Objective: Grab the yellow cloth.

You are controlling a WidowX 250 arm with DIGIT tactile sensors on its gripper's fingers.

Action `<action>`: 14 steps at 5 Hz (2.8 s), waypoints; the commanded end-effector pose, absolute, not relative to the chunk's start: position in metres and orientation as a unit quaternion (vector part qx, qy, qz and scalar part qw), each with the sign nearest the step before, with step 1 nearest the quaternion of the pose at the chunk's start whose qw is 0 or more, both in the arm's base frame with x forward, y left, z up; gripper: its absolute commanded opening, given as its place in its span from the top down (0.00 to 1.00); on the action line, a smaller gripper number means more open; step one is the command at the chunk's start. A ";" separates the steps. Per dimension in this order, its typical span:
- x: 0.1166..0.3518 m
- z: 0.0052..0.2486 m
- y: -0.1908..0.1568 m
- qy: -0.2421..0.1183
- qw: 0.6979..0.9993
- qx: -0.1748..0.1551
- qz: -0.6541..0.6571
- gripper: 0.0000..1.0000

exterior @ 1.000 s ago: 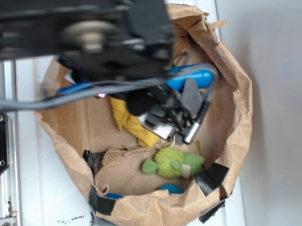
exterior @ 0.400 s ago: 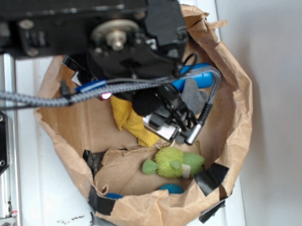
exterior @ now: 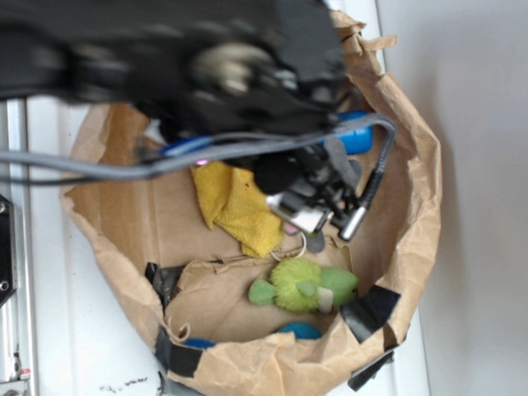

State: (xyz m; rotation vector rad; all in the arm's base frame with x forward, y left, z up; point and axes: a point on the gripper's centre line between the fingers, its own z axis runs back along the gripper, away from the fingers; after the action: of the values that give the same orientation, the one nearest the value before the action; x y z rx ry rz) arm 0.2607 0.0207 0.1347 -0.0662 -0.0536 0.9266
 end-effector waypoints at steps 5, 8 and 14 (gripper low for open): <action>0.283 0.059 0.010 -0.032 0.903 -0.002 0.429 1.00; 0.276 0.111 0.015 -0.062 0.913 -0.047 0.400 1.00; 0.246 0.186 -0.021 -0.039 0.998 -0.045 -0.017 1.00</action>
State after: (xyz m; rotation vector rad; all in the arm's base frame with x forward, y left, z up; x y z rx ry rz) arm 0.2440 -0.0216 0.1758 -0.0902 -0.0351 -0.0114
